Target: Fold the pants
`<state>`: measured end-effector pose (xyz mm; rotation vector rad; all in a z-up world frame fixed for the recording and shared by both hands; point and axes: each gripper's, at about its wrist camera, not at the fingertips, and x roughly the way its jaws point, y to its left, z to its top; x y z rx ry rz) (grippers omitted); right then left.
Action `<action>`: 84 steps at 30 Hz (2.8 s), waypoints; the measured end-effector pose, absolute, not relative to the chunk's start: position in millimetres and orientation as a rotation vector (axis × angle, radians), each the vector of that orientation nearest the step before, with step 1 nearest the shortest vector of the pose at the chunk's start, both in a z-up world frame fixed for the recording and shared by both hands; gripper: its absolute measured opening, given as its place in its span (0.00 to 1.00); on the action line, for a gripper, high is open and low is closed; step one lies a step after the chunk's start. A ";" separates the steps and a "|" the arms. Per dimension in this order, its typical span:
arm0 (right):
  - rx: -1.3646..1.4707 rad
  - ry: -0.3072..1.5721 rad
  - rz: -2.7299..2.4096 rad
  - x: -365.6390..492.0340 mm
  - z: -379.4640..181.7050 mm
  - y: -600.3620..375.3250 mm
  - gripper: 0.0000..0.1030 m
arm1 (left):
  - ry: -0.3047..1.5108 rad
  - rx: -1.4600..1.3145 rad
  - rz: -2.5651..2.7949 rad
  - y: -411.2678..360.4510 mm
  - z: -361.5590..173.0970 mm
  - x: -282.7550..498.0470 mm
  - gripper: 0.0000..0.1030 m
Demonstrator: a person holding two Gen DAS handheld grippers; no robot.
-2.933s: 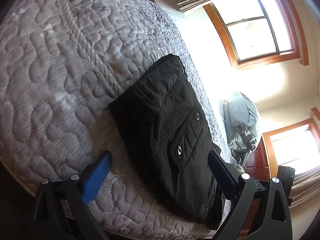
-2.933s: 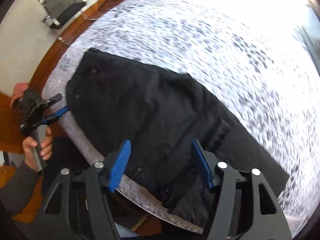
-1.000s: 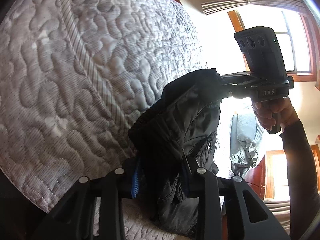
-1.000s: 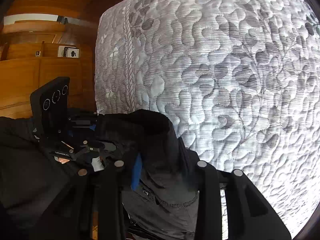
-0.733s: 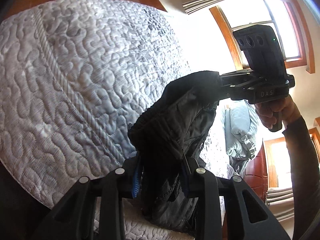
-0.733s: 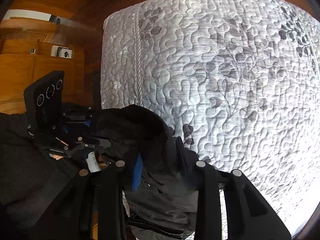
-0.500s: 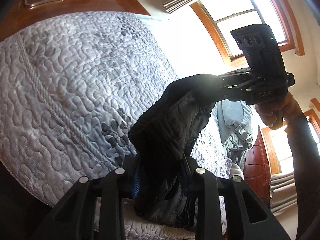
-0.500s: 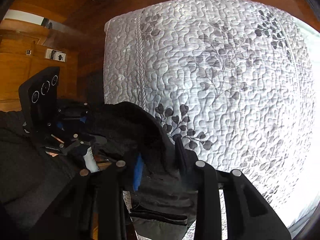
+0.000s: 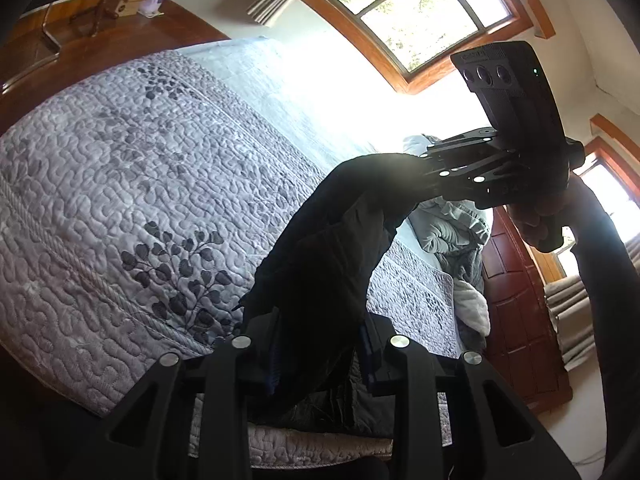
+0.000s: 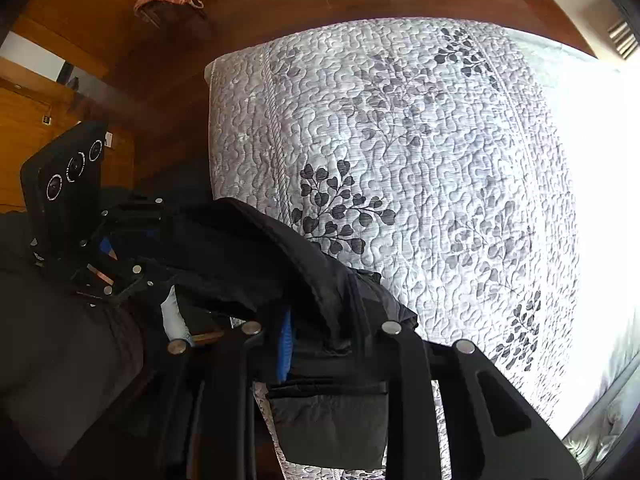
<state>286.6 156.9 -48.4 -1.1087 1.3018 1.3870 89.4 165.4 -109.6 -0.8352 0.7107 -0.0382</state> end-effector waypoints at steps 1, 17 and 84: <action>-1.105 1.290 1.379 286.9 -44.9 149.7 0.21 | 0.712 -0.820 -0.047 158.8 -105.2 91.5 0.29; -1.017 1.169 1.241 294.1 4.2 29.7 0.19 | 0.753 -0.627 -0.171 62.9 -61.2 114.6 0.29; -1.028 1.018 0.919 301.0 -78.8 -266.6 0.10 | 1.016 -0.267 -0.443 -219.6 -108.5 180.8 0.28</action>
